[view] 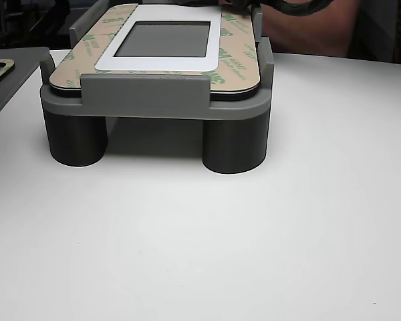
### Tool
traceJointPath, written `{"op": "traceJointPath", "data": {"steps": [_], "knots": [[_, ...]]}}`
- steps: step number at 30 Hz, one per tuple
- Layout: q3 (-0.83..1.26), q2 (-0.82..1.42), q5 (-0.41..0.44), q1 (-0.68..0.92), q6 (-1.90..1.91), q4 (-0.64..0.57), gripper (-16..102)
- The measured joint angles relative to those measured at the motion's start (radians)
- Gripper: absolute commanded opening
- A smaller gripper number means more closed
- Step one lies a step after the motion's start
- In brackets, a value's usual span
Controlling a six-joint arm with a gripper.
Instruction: Peel off protective film from adhesive tape.
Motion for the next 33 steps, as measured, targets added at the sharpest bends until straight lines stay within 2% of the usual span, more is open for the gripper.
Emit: {"op": "traceJointPath", "data": {"steps": [8, 14, 20, 33], "knots": [[0.029, -0.012, -0.049, 0.034, -0.238, -0.052, -10], [0.078, -0.049, -0.055, 0.069, -0.463, -0.158, -10], [0.008, -0.166, -0.044, 0.126, -0.574, -0.166, -10], [-0.063, -0.316, -0.140, 0.166, -0.739, -0.210, -10]]}}
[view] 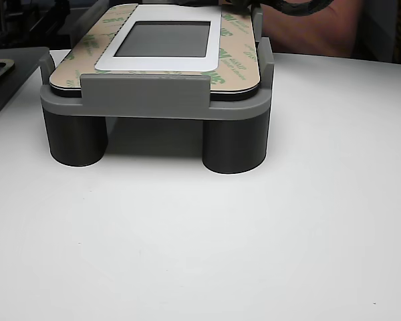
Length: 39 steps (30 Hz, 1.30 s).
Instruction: Peel off protective film from adhesive tape.
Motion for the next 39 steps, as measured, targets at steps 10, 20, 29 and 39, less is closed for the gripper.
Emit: {"op": "traceJointPath", "data": {"steps": [10, 20, 29, 39], "knots": [[-0.048, -0.115, 0.028, 0.071, 0.017, -0.058, -10], [-0.084, -0.206, 0.014, 0.100, -0.032, -0.120, -10], [-0.110, -0.259, -0.002, 0.127, -0.072, -0.146, -10], [-0.146, -0.341, 0.006, 0.140, -0.091, -0.183, -10]]}}
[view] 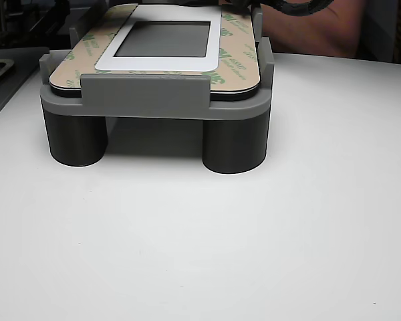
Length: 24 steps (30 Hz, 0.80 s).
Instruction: Peel off protective film from adhesive tape.
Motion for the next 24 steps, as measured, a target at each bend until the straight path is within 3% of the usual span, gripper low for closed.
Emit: {"op": "traceJointPath", "data": {"steps": [24], "knots": [[-0.052, -0.098, -0.012, 0.026, 0.002, -0.055, -10]]}}
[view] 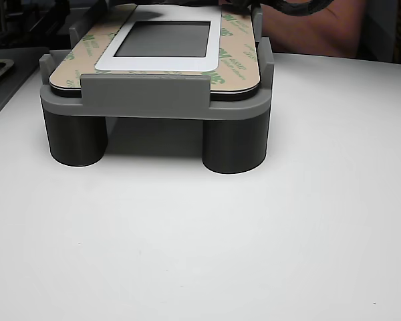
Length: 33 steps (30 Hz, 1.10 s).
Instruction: Peel off protective film from adhesive tape.
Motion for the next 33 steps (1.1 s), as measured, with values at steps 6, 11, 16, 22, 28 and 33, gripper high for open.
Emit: {"op": "traceJointPath", "data": {"steps": [6, 11, 16, 22, 28, 33], "knots": [[-0.003, -0.005, 0.002, 0.005, 0.015, -0.005, -10], [-0.003, -0.005, 0.002, 0.008, 0.015, -0.014, -10], [-0.003, -0.012, 0.009, 0.015, 0.023, -0.020, -10], [-0.003, -0.018, 0.026, 0.028, 0.031, -0.020, -10], [-0.003, -0.021, 0.034, 0.034, 0.032, -0.020, -10], [0.000, -0.021, 0.034, 0.034, 0.032, -0.020, -10]]}}
